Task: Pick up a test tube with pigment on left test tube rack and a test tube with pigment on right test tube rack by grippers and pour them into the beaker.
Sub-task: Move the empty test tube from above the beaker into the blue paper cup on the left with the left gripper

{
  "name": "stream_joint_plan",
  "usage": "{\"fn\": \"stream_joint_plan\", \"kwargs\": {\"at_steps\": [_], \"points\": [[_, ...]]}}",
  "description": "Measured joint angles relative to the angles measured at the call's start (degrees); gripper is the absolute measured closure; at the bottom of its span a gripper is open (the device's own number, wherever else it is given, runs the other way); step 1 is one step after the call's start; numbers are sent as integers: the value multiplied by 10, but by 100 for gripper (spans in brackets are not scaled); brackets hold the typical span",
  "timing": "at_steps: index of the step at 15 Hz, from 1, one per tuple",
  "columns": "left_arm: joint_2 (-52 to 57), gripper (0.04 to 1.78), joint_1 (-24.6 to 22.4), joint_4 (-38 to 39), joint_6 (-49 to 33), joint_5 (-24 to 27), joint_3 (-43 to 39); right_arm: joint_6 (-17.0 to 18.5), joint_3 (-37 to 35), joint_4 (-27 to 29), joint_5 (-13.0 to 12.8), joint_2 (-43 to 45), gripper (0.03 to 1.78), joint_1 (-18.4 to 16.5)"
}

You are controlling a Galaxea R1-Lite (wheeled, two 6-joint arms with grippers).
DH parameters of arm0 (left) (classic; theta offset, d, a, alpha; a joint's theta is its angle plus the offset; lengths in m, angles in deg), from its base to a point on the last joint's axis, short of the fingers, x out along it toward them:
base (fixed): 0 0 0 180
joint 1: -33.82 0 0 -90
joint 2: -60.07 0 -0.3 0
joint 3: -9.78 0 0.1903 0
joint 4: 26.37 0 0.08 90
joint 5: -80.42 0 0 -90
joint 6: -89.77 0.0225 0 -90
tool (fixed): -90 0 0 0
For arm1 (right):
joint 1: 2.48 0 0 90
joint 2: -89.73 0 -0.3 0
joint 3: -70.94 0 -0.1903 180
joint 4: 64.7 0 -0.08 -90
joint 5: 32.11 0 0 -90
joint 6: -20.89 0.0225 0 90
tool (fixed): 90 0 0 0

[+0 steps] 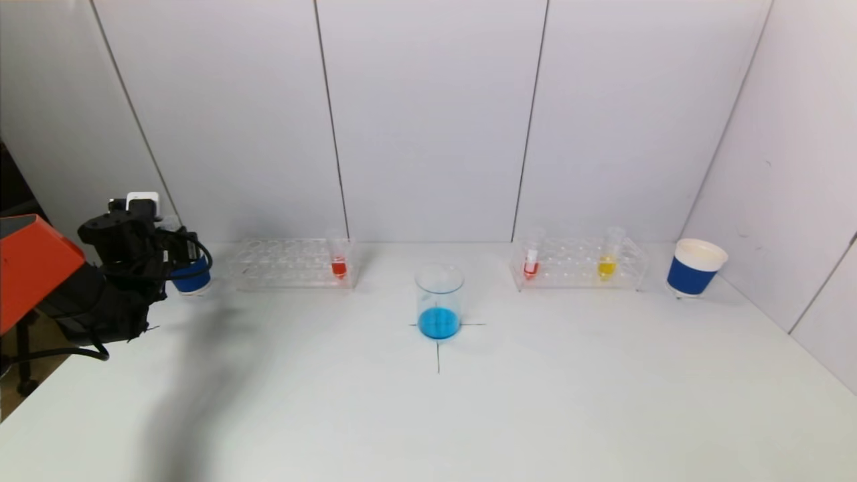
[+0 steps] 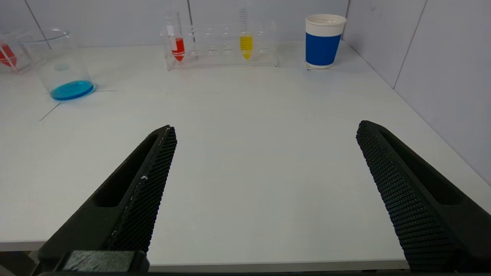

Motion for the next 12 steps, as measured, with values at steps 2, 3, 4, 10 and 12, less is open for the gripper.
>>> {"fn": "stream_joint_plan", "kwargs": {"at_steps": [2,3,4,10,12], "points": [[-7,137,0,1,0,0,1,0,0,0,0,0,10,0],[-9,137,0,1,0,0,1,0,0,0,0,0,10,0],[-10,137,0,1,0,0,2,0,0,0,0,0,10,0],[-11,137,0,1,0,-1,4,0,0,0,0,0,10,0],[-11,137,0,0,1,-2,5,0,0,0,0,0,10,0]]}}
